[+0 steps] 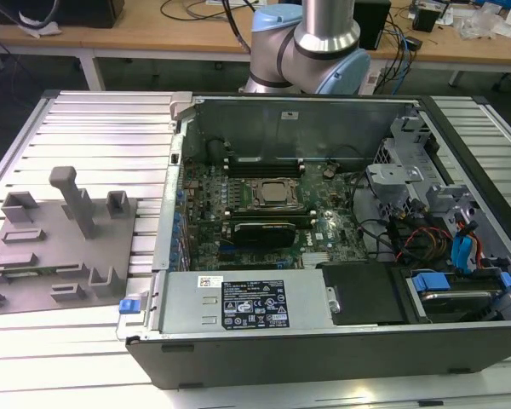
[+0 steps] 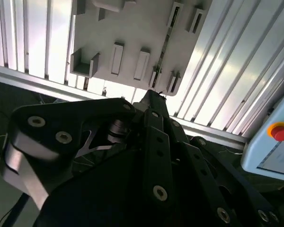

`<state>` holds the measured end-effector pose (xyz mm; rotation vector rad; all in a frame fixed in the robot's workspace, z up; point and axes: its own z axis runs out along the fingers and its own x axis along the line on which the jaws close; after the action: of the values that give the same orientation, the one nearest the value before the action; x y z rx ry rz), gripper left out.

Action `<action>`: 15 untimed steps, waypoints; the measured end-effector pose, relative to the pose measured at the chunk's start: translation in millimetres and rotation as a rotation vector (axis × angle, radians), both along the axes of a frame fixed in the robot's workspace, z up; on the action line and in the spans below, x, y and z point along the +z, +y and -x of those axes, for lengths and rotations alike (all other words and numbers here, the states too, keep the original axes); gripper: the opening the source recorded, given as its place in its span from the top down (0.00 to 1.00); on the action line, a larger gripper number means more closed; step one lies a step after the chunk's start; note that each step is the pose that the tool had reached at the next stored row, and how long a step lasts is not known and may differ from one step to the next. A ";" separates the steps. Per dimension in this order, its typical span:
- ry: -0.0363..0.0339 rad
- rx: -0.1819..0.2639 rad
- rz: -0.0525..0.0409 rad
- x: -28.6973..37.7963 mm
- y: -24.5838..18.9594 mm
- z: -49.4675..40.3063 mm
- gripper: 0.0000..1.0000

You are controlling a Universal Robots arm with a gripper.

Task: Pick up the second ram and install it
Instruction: 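Pick up the second ram and move it above second insertion slot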

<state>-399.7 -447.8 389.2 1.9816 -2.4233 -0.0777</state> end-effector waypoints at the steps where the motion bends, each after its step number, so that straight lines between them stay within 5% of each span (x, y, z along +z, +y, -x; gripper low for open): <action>1: -0.0001 0.013 0.0001 0.0 0.0 0.0 0.89; 15: 0.0000 0.297 0.0001 0.0 0.0 0.0 0.89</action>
<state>-399.7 -447.8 389.2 2.3132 -2.0985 -0.0742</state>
